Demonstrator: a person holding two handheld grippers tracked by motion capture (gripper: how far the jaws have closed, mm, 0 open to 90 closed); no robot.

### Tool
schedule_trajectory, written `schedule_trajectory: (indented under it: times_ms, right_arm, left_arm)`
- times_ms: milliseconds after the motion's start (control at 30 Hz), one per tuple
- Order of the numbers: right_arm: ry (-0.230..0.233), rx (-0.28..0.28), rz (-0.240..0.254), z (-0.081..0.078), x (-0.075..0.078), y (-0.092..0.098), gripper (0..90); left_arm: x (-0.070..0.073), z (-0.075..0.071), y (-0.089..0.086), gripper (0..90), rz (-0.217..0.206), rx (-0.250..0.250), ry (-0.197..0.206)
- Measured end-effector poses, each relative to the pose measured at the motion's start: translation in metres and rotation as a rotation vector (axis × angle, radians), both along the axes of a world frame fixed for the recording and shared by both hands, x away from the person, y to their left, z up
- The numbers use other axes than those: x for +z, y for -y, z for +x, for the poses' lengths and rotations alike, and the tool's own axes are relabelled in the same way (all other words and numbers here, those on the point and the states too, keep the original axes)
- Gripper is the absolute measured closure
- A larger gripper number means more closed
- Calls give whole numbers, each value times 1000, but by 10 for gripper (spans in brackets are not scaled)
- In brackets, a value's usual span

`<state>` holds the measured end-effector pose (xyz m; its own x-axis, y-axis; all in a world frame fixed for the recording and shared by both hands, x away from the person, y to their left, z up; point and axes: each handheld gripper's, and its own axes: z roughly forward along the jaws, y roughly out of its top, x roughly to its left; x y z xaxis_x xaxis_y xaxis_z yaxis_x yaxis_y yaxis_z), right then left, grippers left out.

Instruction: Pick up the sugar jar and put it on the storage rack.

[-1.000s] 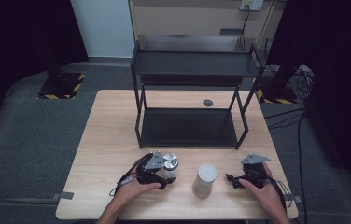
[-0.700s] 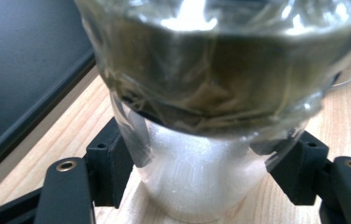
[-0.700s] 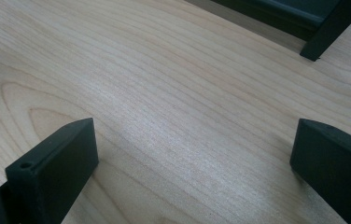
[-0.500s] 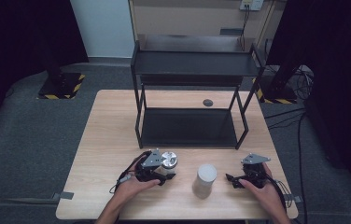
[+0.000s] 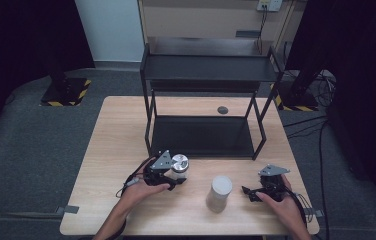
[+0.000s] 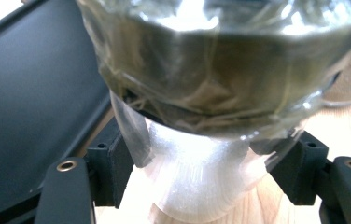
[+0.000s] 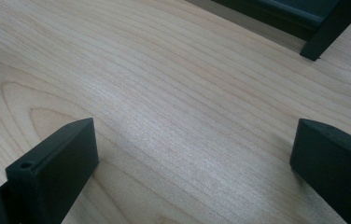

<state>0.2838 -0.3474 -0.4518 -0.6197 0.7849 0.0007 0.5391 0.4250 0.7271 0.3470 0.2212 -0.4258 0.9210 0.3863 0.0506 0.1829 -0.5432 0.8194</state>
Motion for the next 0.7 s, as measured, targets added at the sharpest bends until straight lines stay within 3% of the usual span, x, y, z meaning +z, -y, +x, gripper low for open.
schedule_trajectory:
  times_ms: [500,700]
  right_arm:
    - [0,0,0,0,0,0,14]
    - [0,0,0,0,0,0,13]
  left_arm:
    - [26,23,8,303,25,-17,20]
    - [33,28,10,303,15,-22,18]
